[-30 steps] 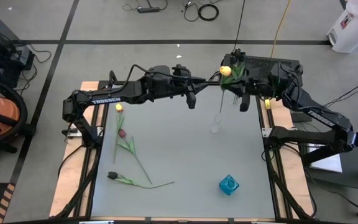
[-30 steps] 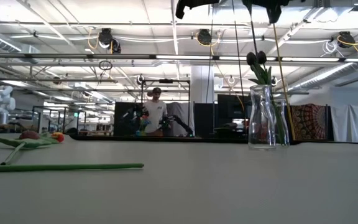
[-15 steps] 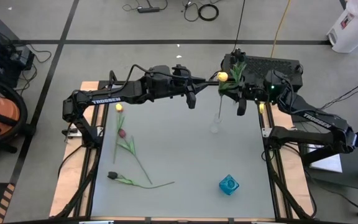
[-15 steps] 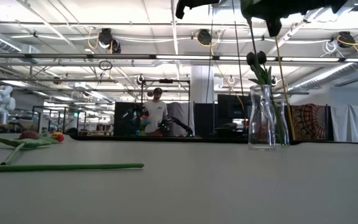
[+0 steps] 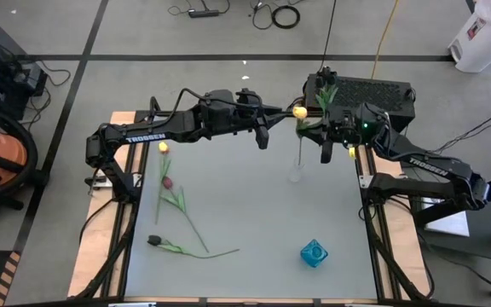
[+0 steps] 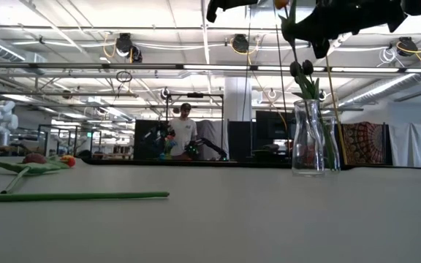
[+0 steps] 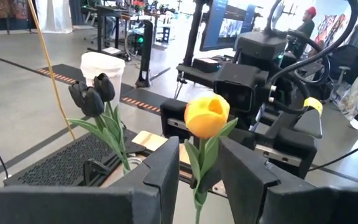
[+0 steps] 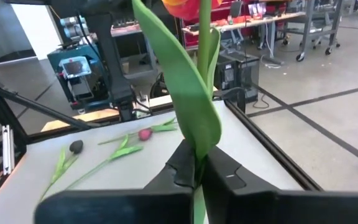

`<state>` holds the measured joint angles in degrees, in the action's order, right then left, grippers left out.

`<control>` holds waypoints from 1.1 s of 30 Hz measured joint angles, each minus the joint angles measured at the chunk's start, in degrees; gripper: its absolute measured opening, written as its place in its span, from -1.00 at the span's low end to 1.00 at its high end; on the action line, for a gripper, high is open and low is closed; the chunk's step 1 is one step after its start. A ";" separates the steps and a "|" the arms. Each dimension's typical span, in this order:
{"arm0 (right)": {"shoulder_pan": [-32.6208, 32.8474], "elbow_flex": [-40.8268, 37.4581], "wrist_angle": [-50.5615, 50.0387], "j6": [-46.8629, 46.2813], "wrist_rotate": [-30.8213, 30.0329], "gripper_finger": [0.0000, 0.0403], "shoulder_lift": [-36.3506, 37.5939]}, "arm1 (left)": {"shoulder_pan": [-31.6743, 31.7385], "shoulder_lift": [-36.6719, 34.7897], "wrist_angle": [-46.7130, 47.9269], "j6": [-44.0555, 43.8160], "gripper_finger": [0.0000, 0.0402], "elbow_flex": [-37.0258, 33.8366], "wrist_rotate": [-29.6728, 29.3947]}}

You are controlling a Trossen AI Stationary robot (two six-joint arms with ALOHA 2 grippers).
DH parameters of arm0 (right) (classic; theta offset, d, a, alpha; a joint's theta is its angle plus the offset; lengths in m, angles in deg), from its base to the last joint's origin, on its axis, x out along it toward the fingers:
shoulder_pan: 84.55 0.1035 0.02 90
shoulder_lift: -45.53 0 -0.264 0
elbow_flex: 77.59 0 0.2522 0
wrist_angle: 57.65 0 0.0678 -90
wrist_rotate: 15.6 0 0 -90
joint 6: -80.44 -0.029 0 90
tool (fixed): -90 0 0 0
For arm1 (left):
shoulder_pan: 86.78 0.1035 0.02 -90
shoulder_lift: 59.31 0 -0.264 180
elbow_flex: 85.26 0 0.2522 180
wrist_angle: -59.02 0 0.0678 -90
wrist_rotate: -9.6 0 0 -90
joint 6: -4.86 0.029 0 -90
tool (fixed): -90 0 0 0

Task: Sort flowers into vase by color
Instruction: Put the bottom yellow tulip into the bottom transparent vase, then put the yellow tulip into the bottom transparent vase

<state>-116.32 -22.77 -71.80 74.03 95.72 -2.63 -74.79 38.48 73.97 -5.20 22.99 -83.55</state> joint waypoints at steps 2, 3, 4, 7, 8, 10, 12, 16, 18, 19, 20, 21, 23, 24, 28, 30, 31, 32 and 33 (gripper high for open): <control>0.00 0.00 -0.44 0.03 0.00 -0.94 0.00 | 0.00 0.00 0.00 0.00 -0.42 0.00 -0.16; 0.00 0.00 -0.96 0.02 0.00 -0.92 0.00 | 0.00 0.00 0.00 0.00 -0.42 0.00 -0.18; 0.00 0.00 -1.55 0.02 0.00 -0.89 0.00 | 0.00 0.00 0.05 0.00 -0.42 0.00 -0.19; 0.00 0.00 -3.15 0.02 0.00 -0.81 0.00 | 0.00 0.00 1.23 -0.05 -0.42 0.00 -0.39; 0.00 0.00 -3.67 0.04 0.00 -0.78 0.00 | 0.00 0.00 1.84 -0.11 -0.42 -0.01 -0.41; 0.00 0.00 -4.10 0.17 0.00 -0.73 0.00 | 0.00 0.04 2.63 -0.11 -0.42 -0.02 -0.58; 0.00 0.00 -4.17 0.24 0.01 -0.69 0.00 | 0.00 0.04 2.99 -0.13 -0.42 -0.02 -0.66; 0.00 0.00 -4.17 0.23 0.08 -0.61 0.00 | 0.00 0.04 2.97 -0.13 -0.42 -0.02 -0.73; 0.00 0.00 -4.19 0.22 1.35 -0.57 0.00 | 0.00 0.04 2.98 -0.13 -0.42 -0.02 -0.73; 0.00 0.00 -4.23 0.22 2.02 -0.54 0.00 | 0.00 0.04 2.97 -0.13 -0.42 -0.02 -0.75; 0.00 0.00 -4.26 0.23 2.80 -0.51 0.00 | 0.00 0.04 2.97 -0.13 -0.42 -0.02 -0.75; 0.04 0.00 -4.28 0.18 3.33 -0.47 0.00 | 0.00 0.04 2.97 -0.15 -0.42 -0.02 -0.77; 0.07 0.00 -4.38 0.17 4.30 -0.40 0.00 | 0.00 0.04 3.21 -0.14 -0.42 -0.02 -0.80; 0.07 0.00 -4.45 0.15 4.37 -0.36 0.00 | -0.02 0.04 3.78 -0.15 -0.42 -0.02 -1.23; 0.07 0.00 -4.65 0.00 4.43 -0.15 0.16 | -0.01 0.04 7.61 -0.22 -0.42 -0.02 -3.54; 0.07 0.00 -4.92 -0.41 4.44 -0.03 0.15 | -0.02 -0.02 10.08 -1.23 -0.42 -0.02 -4.71; 0.07 0.00 -5.18 -0.52 4.46 0.03 0.15 | -0.02 -0.09 11.62 -1.84 -0.42 -0.02 -5.46; 0.07 0.00 -5.51 -0.73 4.51 0.09 0.16 | -0.02 -0.13 13.14 -2.85 -0.42 -0.02 -6.08; 0.07 0.00 -6.00 -1.03 4.54 0.14 0.25 | -0.02 -0.18 14.70 -3.22 -0.42 -0.02 -6.64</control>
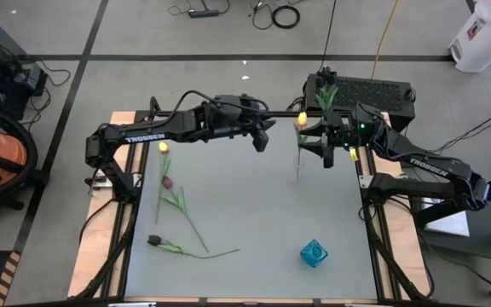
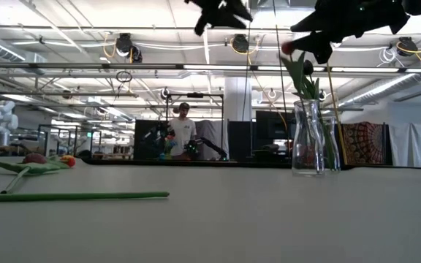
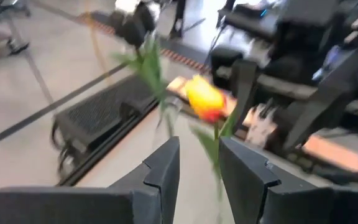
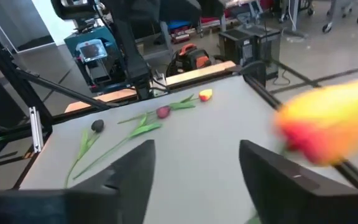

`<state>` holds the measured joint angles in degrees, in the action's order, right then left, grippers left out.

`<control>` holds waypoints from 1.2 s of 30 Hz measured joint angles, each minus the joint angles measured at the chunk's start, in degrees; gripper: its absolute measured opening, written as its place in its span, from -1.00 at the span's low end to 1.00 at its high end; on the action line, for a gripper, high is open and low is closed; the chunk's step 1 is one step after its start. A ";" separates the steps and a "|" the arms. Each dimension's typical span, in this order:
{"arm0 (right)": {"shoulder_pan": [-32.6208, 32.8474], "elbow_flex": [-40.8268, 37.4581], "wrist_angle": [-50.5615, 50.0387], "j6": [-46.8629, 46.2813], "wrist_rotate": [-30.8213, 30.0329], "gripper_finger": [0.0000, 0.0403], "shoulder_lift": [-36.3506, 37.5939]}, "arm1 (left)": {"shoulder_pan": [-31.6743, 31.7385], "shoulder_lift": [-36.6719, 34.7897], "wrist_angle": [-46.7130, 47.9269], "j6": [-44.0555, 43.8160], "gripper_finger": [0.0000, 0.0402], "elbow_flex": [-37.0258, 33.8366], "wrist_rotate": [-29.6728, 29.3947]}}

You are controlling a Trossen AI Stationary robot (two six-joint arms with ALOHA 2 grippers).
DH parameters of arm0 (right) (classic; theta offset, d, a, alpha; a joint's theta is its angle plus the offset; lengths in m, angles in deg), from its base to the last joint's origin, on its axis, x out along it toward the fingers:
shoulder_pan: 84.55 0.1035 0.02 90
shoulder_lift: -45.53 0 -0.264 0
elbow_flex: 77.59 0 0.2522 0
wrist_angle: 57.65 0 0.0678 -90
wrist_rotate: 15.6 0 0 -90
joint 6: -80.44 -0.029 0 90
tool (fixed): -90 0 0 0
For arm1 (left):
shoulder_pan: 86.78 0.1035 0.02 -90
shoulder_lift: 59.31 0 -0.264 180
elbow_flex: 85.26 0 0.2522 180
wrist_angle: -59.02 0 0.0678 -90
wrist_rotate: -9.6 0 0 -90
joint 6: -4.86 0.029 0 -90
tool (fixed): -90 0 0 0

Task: Sort flowers into vase by color
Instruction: Put the yellow tulip into the bottom transparent vase

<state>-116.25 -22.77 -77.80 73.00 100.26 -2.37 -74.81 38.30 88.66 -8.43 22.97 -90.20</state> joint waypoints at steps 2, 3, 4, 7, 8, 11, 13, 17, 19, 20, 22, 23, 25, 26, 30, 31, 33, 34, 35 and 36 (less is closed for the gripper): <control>-0.02 0.00 -1.59 -0.41 0.01 0.25 0.46 | 0.00 -0.66 3.83 -1.56 -0.42 -0.04 -1.75; -0.01 0.00 -2.14 -0.43 0.01 0.30 0.81 | 0.00 -0.88 5.81 -2.77 -0.42 -0.04 -2.93; -0.02 0.02 -3.08 -0.45 0.01 0.34 1.26 | 0.00 -1.12 7.45 -4.05 -0.42 0.00 -4.22; -0.02 0.02 -5.81 -0.46 -0.08 0.44 2.92 | 0.00 -2.67 16.29 -8.29 -0.42 0.00 -8.16; -0.02 0.02 -6.51 -0.52 -0.14 0.47 3.67 | 0.00 -3.07 18.59 -10.23 -0.42 0.00 -9.56; -0.02 0.02 -7.88 -0.89 -0.19 0.51 6.02 | 0.00 -4.90 28.71 -16.60 -0.42 0.00 -12.02; -0.02 0.02 -8.93 -0.91 -0.23 0.52 7.75 | 0.00 -6.01 34.27 -21.12 -0.42 0.02 -12.54; -0.02 0.02 -9.29 -1.86 -0.26 0.52 11.00 | -0.53 -7.73 46.13 -30.26 -0.42 0.02 -12.63; -0.02 0.02 -9.26 -2.69 -0.28 0.52 12.47 | -1.08 -8.28 52.31 -34.11 -0.42 0.01 -12.61; -0.02 0.02 -9.24 -3.00 -0.30 0.52 13.15 | -1.51 -8.45 54.80 -36.05 -0.42 0.00 -12.62; -0.02 0.02 -9.18 -3.78 -0.30 0.52 14.36 | -2.32 -8.54 60.11 -40.05 -0.42 0.04 -12.62; -0.02 0.02 -8.99 -4.01 -0.32 0.52 14.86 | -2.80 -8.49 63.11 -42.09 -0.42 0.02 -12.58; -0.02 0.02 -8.92 -4.09 -0.32 0.52 15.86 | -3.66 -8.43 68.03 -46.23 -0.42 0.00 -12.20; -0.02 0.02 -8.92 -4.08 -0.32 0.52 16.25 | -4.01 -8.46 69.74 -48.11 -0.42 -0.21 -11.62; -0.02 0.02 -8.92 -4.10 -0.32 0.52 17.06 | -5.17 -9.12 73.40 -52.89 -0.42 -2.59 -9.34; -0.02 0.02 -8.92 -4.10 -0.32 0.52 17.10 | -5.44 -9.46 73.59 -53.57 -0.42 -3.40 -9.23; -0.04 0.02 -8.92 -4.10 -0.32 0.52 17.11 | -5.73 -11.15 73.76 -54.74 -0.42 -5.62 -8.75; -0.04 0.02 -8.94 -4.10 -0.32 0.52 17.08 | -5.74 -12.03 73.82 -55.35 -0.42 -7.23 -8.44; -0.04 0.02 -8.97 -4.10 -0.32 0.52 17.08 | -5.80 -12.78 73.99 -55.82 -0.42 -8.84 -7.87; -0.04 0.02 -9.06 -4.11 -0.34 0.52 17.08 | -5.97 -14.05 73.93 -56.97 -0.42 -10.82 -7.32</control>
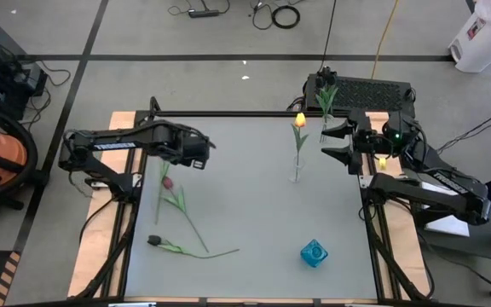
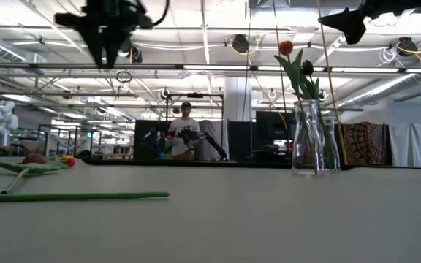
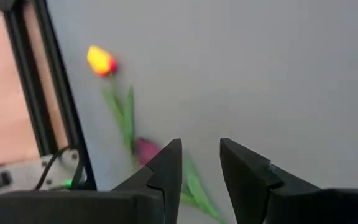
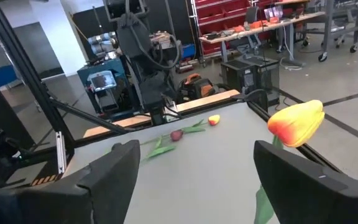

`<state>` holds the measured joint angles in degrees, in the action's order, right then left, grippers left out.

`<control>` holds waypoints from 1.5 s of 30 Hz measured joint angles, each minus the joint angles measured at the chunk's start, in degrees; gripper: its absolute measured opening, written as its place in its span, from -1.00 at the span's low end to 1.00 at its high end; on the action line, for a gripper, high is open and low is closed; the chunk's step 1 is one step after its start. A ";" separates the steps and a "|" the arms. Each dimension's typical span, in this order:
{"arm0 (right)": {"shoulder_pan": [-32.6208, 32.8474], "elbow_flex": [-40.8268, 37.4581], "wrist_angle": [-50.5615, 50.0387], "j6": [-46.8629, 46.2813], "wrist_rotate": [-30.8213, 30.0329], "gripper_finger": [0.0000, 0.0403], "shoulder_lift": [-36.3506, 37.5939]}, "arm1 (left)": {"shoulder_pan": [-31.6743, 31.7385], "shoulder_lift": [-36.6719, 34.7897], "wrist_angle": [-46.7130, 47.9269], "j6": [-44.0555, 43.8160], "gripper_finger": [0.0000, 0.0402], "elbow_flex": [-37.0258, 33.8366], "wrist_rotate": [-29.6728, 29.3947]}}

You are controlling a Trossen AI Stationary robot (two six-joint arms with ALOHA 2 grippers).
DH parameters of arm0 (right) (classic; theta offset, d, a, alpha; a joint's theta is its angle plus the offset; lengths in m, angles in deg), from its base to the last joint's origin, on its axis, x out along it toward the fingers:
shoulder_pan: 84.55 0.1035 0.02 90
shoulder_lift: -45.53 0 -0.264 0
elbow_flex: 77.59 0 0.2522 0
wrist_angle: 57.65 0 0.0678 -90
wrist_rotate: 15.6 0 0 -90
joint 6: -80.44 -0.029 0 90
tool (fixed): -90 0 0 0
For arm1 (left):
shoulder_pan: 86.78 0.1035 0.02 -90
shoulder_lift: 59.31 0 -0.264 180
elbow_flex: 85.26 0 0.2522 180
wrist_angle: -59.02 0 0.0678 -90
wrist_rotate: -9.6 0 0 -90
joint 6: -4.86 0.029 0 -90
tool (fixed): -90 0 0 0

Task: Sort flowers into vase by color
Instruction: Put the yellow tulip into the bottom transparent vase

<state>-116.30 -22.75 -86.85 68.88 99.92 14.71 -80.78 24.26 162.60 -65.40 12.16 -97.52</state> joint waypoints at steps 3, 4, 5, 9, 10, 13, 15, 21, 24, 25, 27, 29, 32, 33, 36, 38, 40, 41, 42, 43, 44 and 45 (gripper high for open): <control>0.00 0.00 -0.43 0.01 0.00 0.52 0.04 | -0.59 -5.86 -0.39 -4.04 -0.42 -7.31 1.34; 0.00 0.00 -0.70 0.01 0.02 0.52 0.07 | -0.97 -8.21 -0.85 -5.99 -0.42 -9.70 2.02; -0.01 0.01 -0.99 0.01 0.02 0.52 0.09 | -1.43 -10.41 -0.88 -7.62 -0.42 -11.92 2.46; -0.02 0.02 -1.61 0.19 0.02 0.52 0.07 | -3.21 -19.51 -1.12 -15.08 -0.42 -19.26 3.16; -0.02 0.02 -1.63 0.20 0.02 0.52 0.07 | -3.45 -21.59 -1.21 -16.43 -0.42 -20.57 3.16; -0.02 0.02 -1.70 1.02 0.01 0.52 -0.19 | -3.51 -26.68 -1.98 -18.46 -0.42 -24.61 3.15; -0.02 0.02 -1.68 1.77 0.00 0.52 -0.60 | -3.11 -28.91 -2.41 -18.46 -0.42 -27.24 3.14; -0.02 0.02 -1.70 1.88 0.01 0.52 -2.21 | -1.00 -32.61 -6.16 -15.87 -0.42 -35.35 5.33; -0.02 0.02 -1.70 1.82 0.02 0.52 -2.72 | 0.38 -32.83 -9.26 -12.72 -0.42 -38.66 7.43; -0.02 0.02 -1.68 1.78 0.02 0.52 -2.87 | 0.91 -32.81 -10.27 -11.33 -0.42 -39.55 8.40; -0.02 0.02 -1.68 1.76 0.04 0.52 -3.16 | 2.18 -32.79 -11.66 -9.03 -0.42 -41.09 9.95; -0.02 0.02 -1.72 1.26 0.04 0.52 -3.28 | 3.59 -32.74 -13.78 -6.69 -0.42 -42.43 11.14; -0.03 0.04 -1.58 -0.61 0.04 0.52 -3.34 | 6.20 -32.46 -13.65 -2.52 -0.42 -42.97 11.76; -0.03 0.06 -1.59 -1.11 0.04 0.52 -3.37 | 7.28 -32.38 -14.09 -1.01 -0.42 -42.97 11.79; -0.04 0.04 -1.66 -1.48 0.04 0.52 -3.39 | 10.85 -32.39 -14.99 4.45 -0.42 -42.91 12.17; -0.03 0.07 -1.63 -1.49 0.05 0.52 -3.37 | 13.60 -32.36 -16.02 9.05 -0.42 -42.89 13.22; -0.03 0.07 -1.64 -2.08 0.07 0.52 -3.39 | 16.49 -32.19 -16.42 13.60 -0.42 -42.88 14.49; -0.04 0.07 -1.64 -2.66 0.04 0.52 -3.39 | 17.99 -31.96 -16.63 15.70 -0.42 -42.86 14.96; -0.04 0.07 -1.64 -3.04 0.07 0.52 -3.38 | 19.56 -31.65 -16.97 17.65 -0.42 -42.86 15.36; -0.04 0.07 -1.64 -3.30 0.04 0.52 -3.37 | 21.06 -31.30 -17.23 19.35 -0.42 -42.86 15.58; -0.04 0.07 -1.64 -3.49 0.04 0.52 -3.37 | 22.65 -30.80 -17.37 21.01 -0.42 -42.86 15.68; -0.04 0.05 -1.64 -3.78 0.04 0.52 -3.37 | 24.27 -30.17 -17.62 22.57 -0.42 -42.86 15.96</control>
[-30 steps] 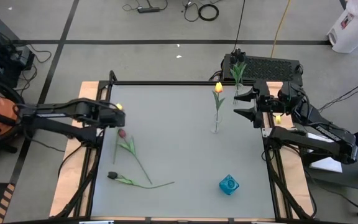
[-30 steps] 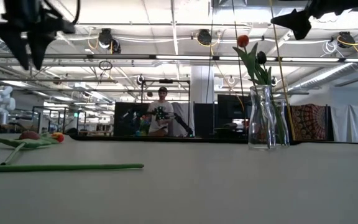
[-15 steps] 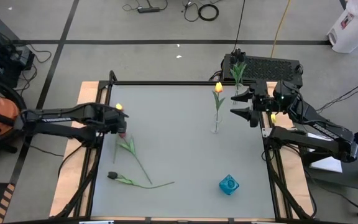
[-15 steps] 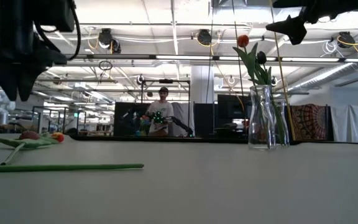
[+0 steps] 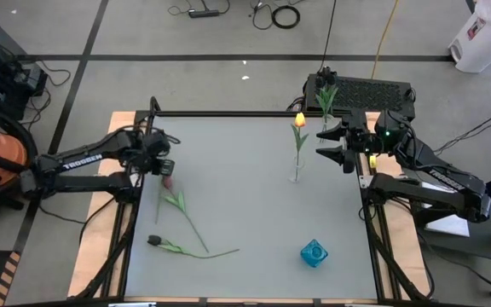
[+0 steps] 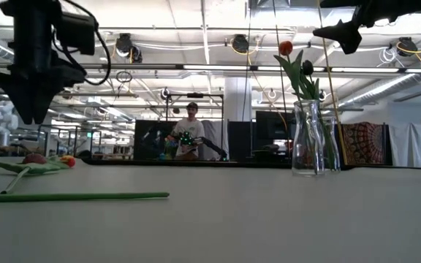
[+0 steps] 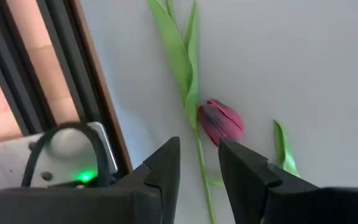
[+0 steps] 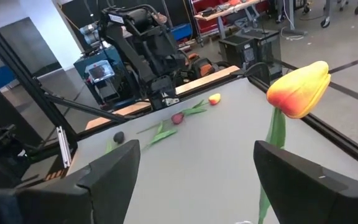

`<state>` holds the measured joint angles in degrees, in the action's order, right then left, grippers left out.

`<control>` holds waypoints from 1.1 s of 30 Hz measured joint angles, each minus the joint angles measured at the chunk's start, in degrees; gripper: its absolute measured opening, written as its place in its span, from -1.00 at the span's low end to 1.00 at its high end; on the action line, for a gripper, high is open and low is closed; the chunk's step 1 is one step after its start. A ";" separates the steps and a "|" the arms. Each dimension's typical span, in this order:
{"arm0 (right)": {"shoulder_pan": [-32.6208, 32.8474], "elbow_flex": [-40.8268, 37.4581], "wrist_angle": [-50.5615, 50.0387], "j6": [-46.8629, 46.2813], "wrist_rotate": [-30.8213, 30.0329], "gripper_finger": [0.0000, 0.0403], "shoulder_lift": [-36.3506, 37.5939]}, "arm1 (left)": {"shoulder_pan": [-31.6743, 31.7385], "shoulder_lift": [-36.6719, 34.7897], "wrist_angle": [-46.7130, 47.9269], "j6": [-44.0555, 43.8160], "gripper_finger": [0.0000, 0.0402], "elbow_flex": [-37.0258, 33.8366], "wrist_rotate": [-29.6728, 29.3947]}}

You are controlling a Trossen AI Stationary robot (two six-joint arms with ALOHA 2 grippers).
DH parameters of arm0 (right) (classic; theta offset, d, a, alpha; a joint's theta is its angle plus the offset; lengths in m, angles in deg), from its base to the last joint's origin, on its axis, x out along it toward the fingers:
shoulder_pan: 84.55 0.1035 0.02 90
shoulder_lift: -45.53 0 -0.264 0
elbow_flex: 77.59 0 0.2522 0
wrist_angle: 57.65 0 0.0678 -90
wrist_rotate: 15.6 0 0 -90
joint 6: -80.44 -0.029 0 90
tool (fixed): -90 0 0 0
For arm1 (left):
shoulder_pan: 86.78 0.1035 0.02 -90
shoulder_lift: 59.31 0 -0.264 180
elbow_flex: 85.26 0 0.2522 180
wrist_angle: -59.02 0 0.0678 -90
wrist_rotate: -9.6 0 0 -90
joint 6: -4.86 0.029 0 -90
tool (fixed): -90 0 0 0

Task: Sort flowers into vase by color
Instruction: Put the yellow tulip into the bottom transparent vase

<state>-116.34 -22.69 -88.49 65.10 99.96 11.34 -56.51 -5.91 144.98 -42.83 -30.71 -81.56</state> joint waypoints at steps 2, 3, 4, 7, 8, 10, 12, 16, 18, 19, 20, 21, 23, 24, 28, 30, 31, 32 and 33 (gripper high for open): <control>0.00 0.01 0.00 -0.33 0.00 0.52 -0.02 | 3.08 1.70 -1.23 2.99 -0.42 0.00 1.14; 0.01 0.01 0.00 -0.47 0.00 0.52 0.00 | 4.51 2.63 -2.25 4.40 -0.42 0.02 1.92; 0.01 0.01 0.00 -0.49 0.00 0.52 0.00 | 5.92 3.78 -3.33 5.72 -0.42 0.02 2.70; 0.00 0.01 0.00 -0.49 -0.12 0.52 -0.02 | 9.14 7.95 -5.63 8.18 -0.42 0.02 3.96; 0.00 0.01 0.00 -0.51 -0.13 0.52 0.00 | 10.09 9.42 -5.81 8.67 -0.42 0.02 4.03; 0.01 0.01 0.00 -0.78 -0.13 0.52 0.00 | 11.80 12.38 -5.92 9.29 -0.42 0.02 4.06; 0.00 0.01 -0.02 -1.56 -0.17 0.52 0.00 | 13.12 14.93 -5.91 9.35 -0.42 0.02 4.19; 0.01 0.01 0.00 -2.02 -0.22 0.52 0.00 | 14.59 18.73 -9.65 11.00 -0.42 0.04 5.56; 0.00 0.01 -0.02 -2.02 -0.26 0.52 -0.01 | 15.05 20.11 -12.18 11.00 -0.42 0.04 5.91; 0.02 0.00 0.00 -2.02 -0.28 0.52 0.00 | 15.31 20.71 -13.32 11.00 -0.42 0.05 6.24; 0.00 0.01 0.00 -2.02 -0.28 0.52 0.00 | 15.58 21.34 -14.28 10.98 -0.42 0.07 6.85; 0.02 0.01 -0.02 -2.02 -0.28 0.52 0.00 | 15.81 21.99 -14.86 10.99 -0.42 0.07 7.52; 0.00 0.01 0.00 -2.02 -0.28 0.52 -0.02 | 16.17 23.01 -14.59 11.09 -0.42 0.08 7.68; 0.01 0.01 0.00 -2.02 -0.29 0.52 0.00 | 16.30 23.46 -14.36 11.19 -0.42 0.09 7.61; 0.02 0.01 0.00 -2.02 -0.29 0.52 0.00 | 16.90 24.09 -14.18 12.05 -0.42 0.09 7.02; 0.02 0.01 -0.02 -2.02 -0.29 0.52 0.00 | 17.12 24.16 -13.92 12.03 -0.42 0.09 6.86; 0.00 0.01 0.00 -2.02 -0.31 0.52 -0.02 | 17.28 24.14 -13.61 12.01 -0.42 0.09 6.87; 0.02 0.01 -0.02 -2.02 -0.31 0.52 0.00 | 17.37 24.14 -12.98 11.81 -0.42 0.09 6.84; 0.02 0.01 -0.02 -2.00 -0.31 0.52 0.00 | 17.37 24.14 -12.05 11.67 -0.42 0.09 6.56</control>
<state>-116.32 -22.68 -88.51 63.10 99.65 11.34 -39.14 18.22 132.93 -31.16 -30.62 -75.00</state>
